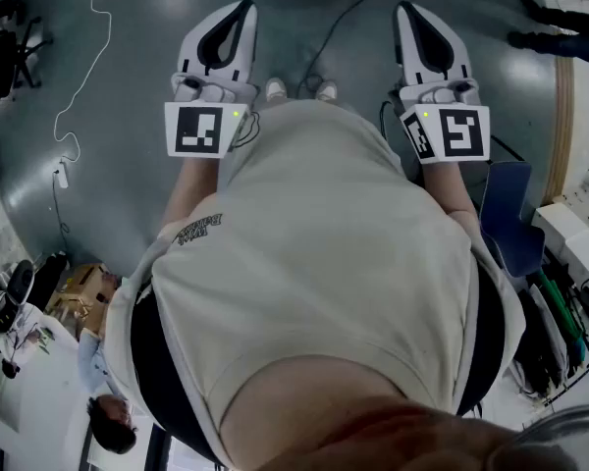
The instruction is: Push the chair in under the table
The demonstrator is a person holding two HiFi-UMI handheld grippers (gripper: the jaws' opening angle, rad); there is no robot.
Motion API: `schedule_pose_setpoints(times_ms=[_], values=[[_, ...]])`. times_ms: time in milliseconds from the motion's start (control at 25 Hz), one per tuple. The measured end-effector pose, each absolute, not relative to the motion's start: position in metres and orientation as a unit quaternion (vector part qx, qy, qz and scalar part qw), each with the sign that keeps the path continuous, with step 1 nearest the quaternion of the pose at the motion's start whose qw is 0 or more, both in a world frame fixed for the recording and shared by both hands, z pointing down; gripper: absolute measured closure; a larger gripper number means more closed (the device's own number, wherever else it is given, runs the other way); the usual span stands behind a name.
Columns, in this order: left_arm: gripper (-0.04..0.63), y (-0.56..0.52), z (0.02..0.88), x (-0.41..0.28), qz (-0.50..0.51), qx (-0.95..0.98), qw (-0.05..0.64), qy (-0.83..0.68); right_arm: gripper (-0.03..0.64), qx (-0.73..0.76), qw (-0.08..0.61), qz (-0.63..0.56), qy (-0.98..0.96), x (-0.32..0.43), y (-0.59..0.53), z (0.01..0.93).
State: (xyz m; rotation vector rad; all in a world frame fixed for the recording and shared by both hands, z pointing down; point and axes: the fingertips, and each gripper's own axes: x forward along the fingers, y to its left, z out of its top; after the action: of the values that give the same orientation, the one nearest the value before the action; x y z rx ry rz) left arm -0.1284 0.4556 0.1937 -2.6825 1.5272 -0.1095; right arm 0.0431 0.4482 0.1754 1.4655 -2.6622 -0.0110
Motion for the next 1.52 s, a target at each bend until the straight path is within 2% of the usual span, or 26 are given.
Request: schedule_pose_setpoints(times_ms=[800,1160,1520], values=[[0.584,0.435,0.214,-0.088,-0.044,-0.872,0.013,0.487,0.607,0.477,0.049,0.006,-0.878,0.077,0.428,0.194],[0.584,0.416,0.223,-0.048,-0.05,-0.869,0.034,0.491,0.607,0.463,0.046,-0.002,-0.885,0.118,0.411,0.201],[0.584,0.375,0.236,-0.041,-0.055,-0.869,0.012,0.491,0.607,0.455,0.049,0.003,-0.889,0.119,0.371,0.218]])
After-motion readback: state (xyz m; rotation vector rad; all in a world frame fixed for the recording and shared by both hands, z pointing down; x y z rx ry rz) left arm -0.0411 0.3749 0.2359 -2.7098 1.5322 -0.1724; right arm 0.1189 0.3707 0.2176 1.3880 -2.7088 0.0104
